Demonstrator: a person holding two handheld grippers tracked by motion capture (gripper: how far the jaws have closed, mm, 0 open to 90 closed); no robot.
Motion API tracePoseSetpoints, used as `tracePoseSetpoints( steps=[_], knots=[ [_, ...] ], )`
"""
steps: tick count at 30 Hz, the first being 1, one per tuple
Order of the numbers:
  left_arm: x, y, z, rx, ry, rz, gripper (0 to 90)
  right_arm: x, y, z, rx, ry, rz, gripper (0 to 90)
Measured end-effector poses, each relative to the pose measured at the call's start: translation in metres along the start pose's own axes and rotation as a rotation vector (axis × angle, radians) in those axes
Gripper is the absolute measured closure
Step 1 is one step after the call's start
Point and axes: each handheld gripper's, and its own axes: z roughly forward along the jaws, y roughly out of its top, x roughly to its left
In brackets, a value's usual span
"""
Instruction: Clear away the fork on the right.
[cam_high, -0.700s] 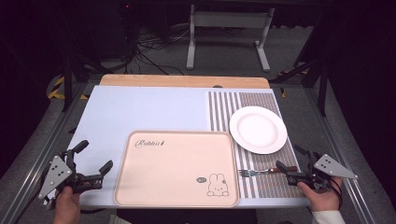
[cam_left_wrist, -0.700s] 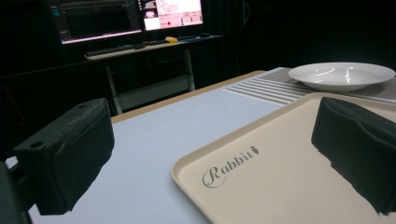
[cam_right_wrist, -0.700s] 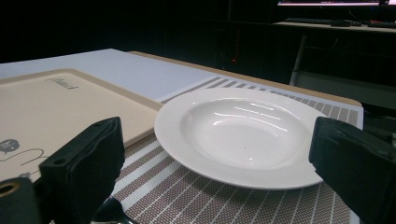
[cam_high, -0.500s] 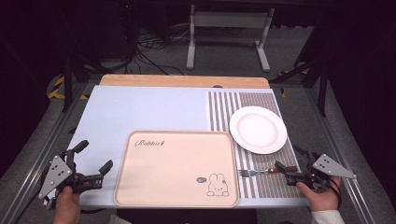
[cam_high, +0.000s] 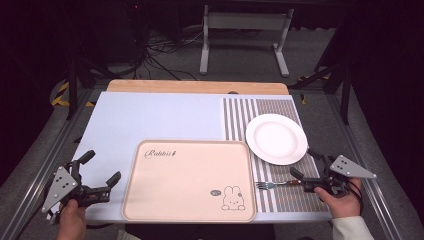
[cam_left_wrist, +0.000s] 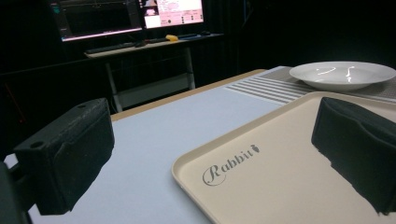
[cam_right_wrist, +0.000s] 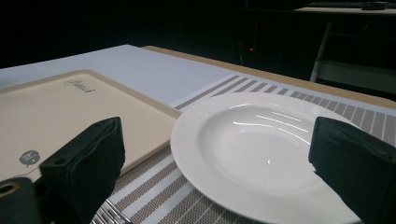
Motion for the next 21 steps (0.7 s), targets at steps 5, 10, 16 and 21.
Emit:
tracePoseSetpoints(
  steps=[5,10,16,21],
  knots=[
    [0.001,0.000,0.000,-0.002,0.003,-0.007,0.0,-0.002,0.012,0.013,0.025,0.015,-0.028,4.2],
    [0.001,0.000,0.000,0.005,-0.001,-0.002,0.0,-0.004,0.022,0.021,0.042,0.032,-0.055,3.2],
    [0.001,0.000,0.000,0.005,0.000,-0.001,0.0,-0.004,0.036,0.030,0.115,0.079,-0.088,1.7],
    [0.001,0.000,0.000,0.005,0.000,0.000,0.0,-0.004,0.056,0.037,0.263,0.128,-0.208,8.1]
  ],
)
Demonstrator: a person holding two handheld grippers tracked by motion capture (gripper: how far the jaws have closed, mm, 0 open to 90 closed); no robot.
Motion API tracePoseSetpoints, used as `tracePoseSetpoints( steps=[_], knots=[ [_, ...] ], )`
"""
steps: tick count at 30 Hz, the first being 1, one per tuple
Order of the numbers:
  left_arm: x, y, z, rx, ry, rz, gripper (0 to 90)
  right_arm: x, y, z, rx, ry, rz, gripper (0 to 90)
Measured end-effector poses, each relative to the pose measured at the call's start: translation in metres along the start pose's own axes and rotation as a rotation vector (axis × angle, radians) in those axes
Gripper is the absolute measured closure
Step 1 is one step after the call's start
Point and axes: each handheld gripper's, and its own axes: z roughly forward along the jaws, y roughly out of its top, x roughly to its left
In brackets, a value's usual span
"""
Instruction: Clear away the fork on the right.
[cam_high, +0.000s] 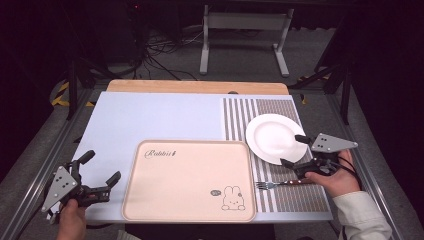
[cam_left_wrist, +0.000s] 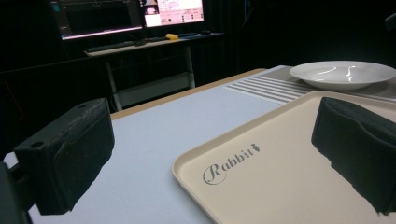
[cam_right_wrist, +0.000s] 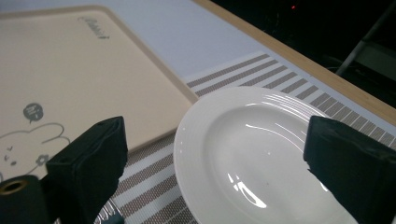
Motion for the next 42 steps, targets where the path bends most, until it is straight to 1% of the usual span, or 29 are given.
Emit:
tracePoseSetpoints(
  steps=[1,2,3,4,5,6,7,9,10,12,14,17,18,19,20,21,24,25,27,29,32,33,34,35,36,38,40,42],
  knots=[
    [0.000,0.000,0.000,0.000,0.000,0.000,0.0,0.000,0.000,0.000,0.000,0.000,0.000,8.1],
    [0.000,0.000,0.000,0.000,0.000,-0.001,0.0,-0.002,0.006,0.000,0.049,0.023,-0.026,8.5],
    [0.000,0.000,0.000,-0.002,0.000,-0.003,0.0,-0.002,0.008,0.000,0.073,0.030,-0.045,9.2],
    [0.000,0.000,0.000,-0.002,0.001,-0.004,0.0,-0.002,0.008,0.000,0.073,0.030,-0.045,9.2],
    [0.000,0.000,0.000,-0.002,0.001,-0.005,0.0,-0.003,0.013,0.001,0.130,0.047,-0.076,9.8],
    [0.000,0.000,0.000,0.000,0.000,0.000,0.0,-0.003,0.015,0.002,0.153,0.058,-0.091,10.6],
    [0.000,0.000,0.000,0.000,0.000,0.000,0.0,-0.003,0.015,0.002,0.153,0.058,-0.091,10.6],
    [0.000,0.000,0.000,-0.001,0.001,0.004,0.1,-0.004,0.021,0.003,0.213,0.080,-0.133,11.0],
    [0.000,0.000,0.000,-0.003,0.001,0.000,0.1,-0.004,0.024,0.005,0.234,0.100,-0.154,11.6],
    [0.000,0.000,0.000,0.001,0.002,-0.001,0.0,-0.005,0.028,0.006,0.270,0.127,-0.174,12.6],
    [0.000,0.000,0.000,0.000,0.002,-0.002,0.0,-0.006,0.030,0.007,0.306,0.142,-0.199,12.7],
    [0.000,0.000,0.000,0.003,0.003,0.000,0.1,-0.006,0.034,0.009,0.363,0.157,-0.220,13.2],
    [0.000,0.000,0.000,0.004,0.001,0.000,0.1,-0.006,0.035,0.010,0.376,0.162,-0.224,13.2],
    [0.000,0.000,0.000,0.004,0.001,0.000,0.0,-0.006,0.035,0.010,0.376,0.162,-0.224,13.2],
    [0.000,0.000,0.000,0.005,0.001,-0.002,0.0,-0.007,0.036,0.011,0.412,0.173,-0.241,13.0],
    [0.000,0.000,0.000,0.002,0.002,-0.005,0.0,-0.007,0.036,0.011,0.412,0.173,-0.241,13.0],
    [0.000,0.000,0.000,0.000,0.002,-0.005,0.1,-0.007,0.035,0.013,0.466,0.196,-0.249,13.8],
    [0.000,0.000,0.000,0.003,0.000,-0.001,0.1,-0.006,0.034,0.014,0.489,0.215,-0.248,14.0],
    [0.000,0.000,0.000,0.006,-0.003,0.000,0.1,-0.006,0.032,0.017,0.515,0.245,-0.254,14.0],
    [0.000,0.000,0.001,0.004,-0.003,0.001,0.1,-0.006,0.030,0.018,0.538,0.265,-0.263,14.7],
    [0.000,0.000,0.000,0.003,-0.002,-0.003,0.1,-0.006,0.027,0.020,0.567,0.282,-0.260,15.0],
    [0.000,0.000,0.000,0.003,-0.002,-0.005,0.1,-0.006,0.026,0.021,0.576,0.287,-0.265,15.0],
    [0.000,0.000,0.000,0.004,-0.002,0.000,0.1,-0.006,0.025,0.021,0.586,0.293,-0.261,14.9],
    [0.000,0.000,0.000,0.006,-0.003,-0.002,0.1,-0.007,0.024,0.022,0.598,0.300,-0.269,14.9],
    [0.000,0.000,0.000,0.005,-0.004,0.001,0.1,-0.006,0.023,0.023,0.612,0.311,-0.269,14.9],
    [0.000,0.000,0.001,0.004,-0.003,-0.002,0.1,-0.006,0.020,0.024,0.630,0.335,-0.249,16.4],
    [0.000,0.000,0.000,0.005,-0.003,-0.003,0.1,-0.006,0.019,0.025,0.647,0.347,-0.249,16.7],
    [0.000,0.000,0.000,0.005,-0.004,0.000,0.0,-0.004,0.017,0.026,0.684,0.356,-0.236,16.9]
  ],
)
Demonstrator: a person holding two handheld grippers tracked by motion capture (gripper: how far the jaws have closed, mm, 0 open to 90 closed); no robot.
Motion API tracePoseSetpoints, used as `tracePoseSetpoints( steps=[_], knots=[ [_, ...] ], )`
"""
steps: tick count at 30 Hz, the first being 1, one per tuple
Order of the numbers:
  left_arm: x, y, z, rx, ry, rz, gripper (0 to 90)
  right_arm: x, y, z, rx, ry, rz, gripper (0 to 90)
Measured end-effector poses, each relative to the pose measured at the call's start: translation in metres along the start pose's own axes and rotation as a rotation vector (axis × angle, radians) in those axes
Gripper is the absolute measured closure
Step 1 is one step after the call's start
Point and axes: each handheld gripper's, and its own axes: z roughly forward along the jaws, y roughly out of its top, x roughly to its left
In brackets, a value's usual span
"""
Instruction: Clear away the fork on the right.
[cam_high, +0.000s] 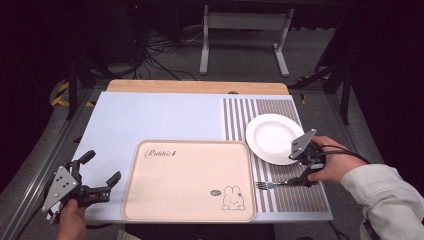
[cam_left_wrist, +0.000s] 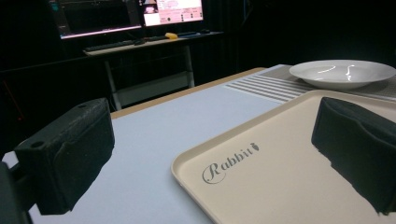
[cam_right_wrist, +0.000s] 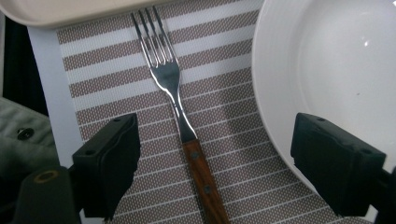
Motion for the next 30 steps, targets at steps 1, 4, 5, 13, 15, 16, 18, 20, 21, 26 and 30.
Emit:
tracePoseSetpoints(
  steps=[1,4,5,13,15,16,18,20,21,26,30],
  knots=[
    [0.000,0.000,0.000,0.002,-0.001,0.000,0.0,0.000,0.000,0.002,0.012,0.005,-0.002,16.8],
    [0.000,0.000,0.000,0.002,0.000,0.001,0.1,0.001,-0.002,0.009,0.065,0.019,0.001,16.6],
    [0.000,0.000,0.000,0.001,-0.002,-0.001,0.1,0.000,-0.003,0.010,0.075,0.025,-0.006,16.8],
    [0.000,0.000,0.000,0.002,-0.001,-0.001,0.1,0.002,-0.005,0.019,0.100,0.038,-0.005,16.2],
    [0.000,0.000,0.000,-0.001,-0.001,-0.001,0.1,0.003,-0.006,0.021,0.099,0.040,-0.007,18.6],
    [0.000,0.000,0.000,0.000,-0.002,0.000,0.1,0.004,-0.006,0.022,0.093,0.043,-0.005,20.1],
    [0.000,0.000,0.000,0.001,-0.002,0.002,0.1,0.005,-0.008,0.026,0.101,0.045,-0.007,25.0],
    [0.000,0.000,0.000,0.001,-0.001,0.001,0.1,0.005,-0.009,0.028,0.107,0.047,-0.013,28.2],
    [0.000,0.000,0.000,0.001,-0.001,0.001,0.1,0.006,-0.009,0.030,0.124,0.046,-0.021,31.5],
    [-0.001,0.000,0.001,-0.001,-0.001,-0.005,0.1,0.005,-0.011,0.034,0.151,0.044,-0.067,47.3],
    [0.000,0.000,0.000,0.002,0.000,-0.002,0.1,0.006,-0.009,0.036,0.173,0.047,-0.101,55.7]
  ],
)
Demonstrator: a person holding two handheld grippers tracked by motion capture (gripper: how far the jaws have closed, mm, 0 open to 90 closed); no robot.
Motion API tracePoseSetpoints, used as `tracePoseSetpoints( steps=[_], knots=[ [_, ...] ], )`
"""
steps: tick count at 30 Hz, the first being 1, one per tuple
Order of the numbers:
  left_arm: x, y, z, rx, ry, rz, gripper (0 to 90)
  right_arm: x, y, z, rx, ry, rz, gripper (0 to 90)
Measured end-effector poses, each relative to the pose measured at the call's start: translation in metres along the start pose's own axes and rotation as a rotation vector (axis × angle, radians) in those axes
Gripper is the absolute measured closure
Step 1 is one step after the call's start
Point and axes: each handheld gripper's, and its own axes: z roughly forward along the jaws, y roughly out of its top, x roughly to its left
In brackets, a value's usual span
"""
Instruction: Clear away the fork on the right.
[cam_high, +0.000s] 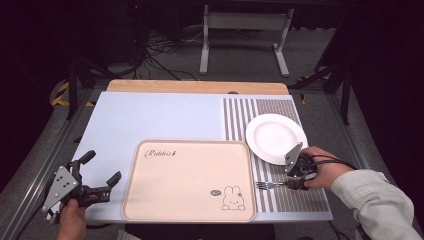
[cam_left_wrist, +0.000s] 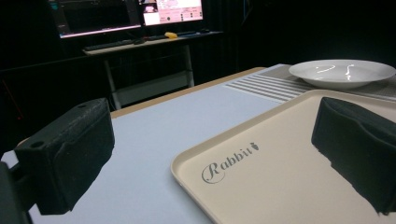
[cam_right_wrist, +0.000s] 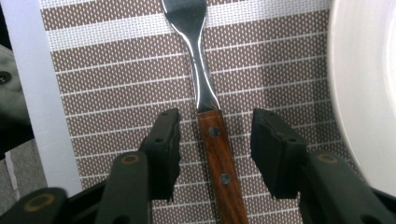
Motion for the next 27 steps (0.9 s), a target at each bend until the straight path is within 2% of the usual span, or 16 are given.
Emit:
tracePoseSetpoints(
  steps=[1,2,4,6,12,20,27],
  knots=[
    [0.0000,0.0000,0.0000,0.000,0.000,0.000,0.1,0.0000,0.0000,0.0000,0.000,0.000,0.000,55.7],
    [0.0000,0.0001,-0.0001,0.001,0.000,0.004,0.1,-0.0004,0.0020,0.0025,-0.001,0.006,-0.023,58.6],
    [0.0000,0.0001,-0.0001,-0.001,-0.001,0.003,0.0,0.0002,0.0026,0.0037,0.005,0.010,-0.020,59.6],
    [0.0000,0.0000,-0.0001,0.000,0.000,0.000,0.1,-0.0009,0.0039,0.0067,0.018,0.015,-0.048,64.2],
    [-0.0001,-0.0001,0.0001,-0.002,-0.001,-0.001,0.1,-0.0018,0.0068,0.0083,0.047,0.021,-0.078,76.0],
    [0.0001,0.0001,-0.0003,0.000,-0.001,0.002,0.0,-0.0023,0.0093,0.0091,0.056,0.026,-0.129,77.4],
    [0.0002,0.0001,-0.0003,0.000,-0.002,0.000,0.1,-0.0019,0.0094,0.0091,0.058,0.027,-0.131,78.4]
  ],
)
